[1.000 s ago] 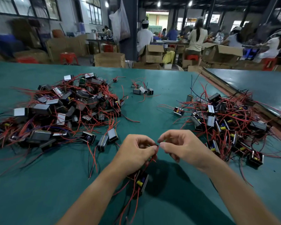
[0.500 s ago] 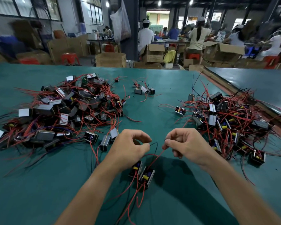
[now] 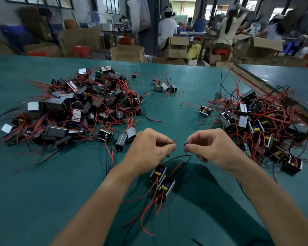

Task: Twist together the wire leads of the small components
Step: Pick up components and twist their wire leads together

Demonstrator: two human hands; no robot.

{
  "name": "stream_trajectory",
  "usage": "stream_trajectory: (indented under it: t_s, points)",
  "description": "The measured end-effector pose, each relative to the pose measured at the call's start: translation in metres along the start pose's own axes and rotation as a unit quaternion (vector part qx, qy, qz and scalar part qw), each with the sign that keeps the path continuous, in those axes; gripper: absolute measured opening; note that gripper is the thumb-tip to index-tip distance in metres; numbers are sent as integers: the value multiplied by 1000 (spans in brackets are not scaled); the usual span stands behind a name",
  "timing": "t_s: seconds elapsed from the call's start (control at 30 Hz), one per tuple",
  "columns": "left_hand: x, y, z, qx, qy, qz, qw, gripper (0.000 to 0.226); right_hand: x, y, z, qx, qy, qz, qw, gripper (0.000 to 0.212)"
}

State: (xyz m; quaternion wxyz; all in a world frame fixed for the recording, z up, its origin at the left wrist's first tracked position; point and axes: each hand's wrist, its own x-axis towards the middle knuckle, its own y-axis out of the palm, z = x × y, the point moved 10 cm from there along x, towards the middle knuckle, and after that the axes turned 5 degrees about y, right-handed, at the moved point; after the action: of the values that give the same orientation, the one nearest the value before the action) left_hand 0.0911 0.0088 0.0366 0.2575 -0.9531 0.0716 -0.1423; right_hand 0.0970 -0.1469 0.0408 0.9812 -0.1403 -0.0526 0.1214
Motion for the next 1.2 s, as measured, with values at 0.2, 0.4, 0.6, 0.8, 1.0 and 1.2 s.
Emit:
stream_trajectory:
  t_s: [0.2, 0.4, 0.6, 0.8, 1.0, 1.2]
  points:
    - [-1, 7, -7, 14, 17, 12, 1000, 20, -5, -4, 26, -35, -109, -39, 993, 12]
    - [-4, 9, -14, 1, 38, 32, 999, 23, -5, -2, 29, -74, -142, -48, 986, 11]
    - [-8, 17, -19, -1, 46, 76, 996, 24, -6, -1, 26, -83, -124, -44, 988, 17]
    - [-7, 20, -19, 12, 45, 70, 996, 26, -3, 7, 18, -78, -73, 5, 994, 17]
    - [-7, 13, -30, 56, 97, 41, 993, 23, -2, 8, 10, -125, -36, 30, 991, 19]
    - [-10, 15, -34, 148, 139, 35, 979, 21, -3, 14, 0, -259, -13, 41, 965, 21]
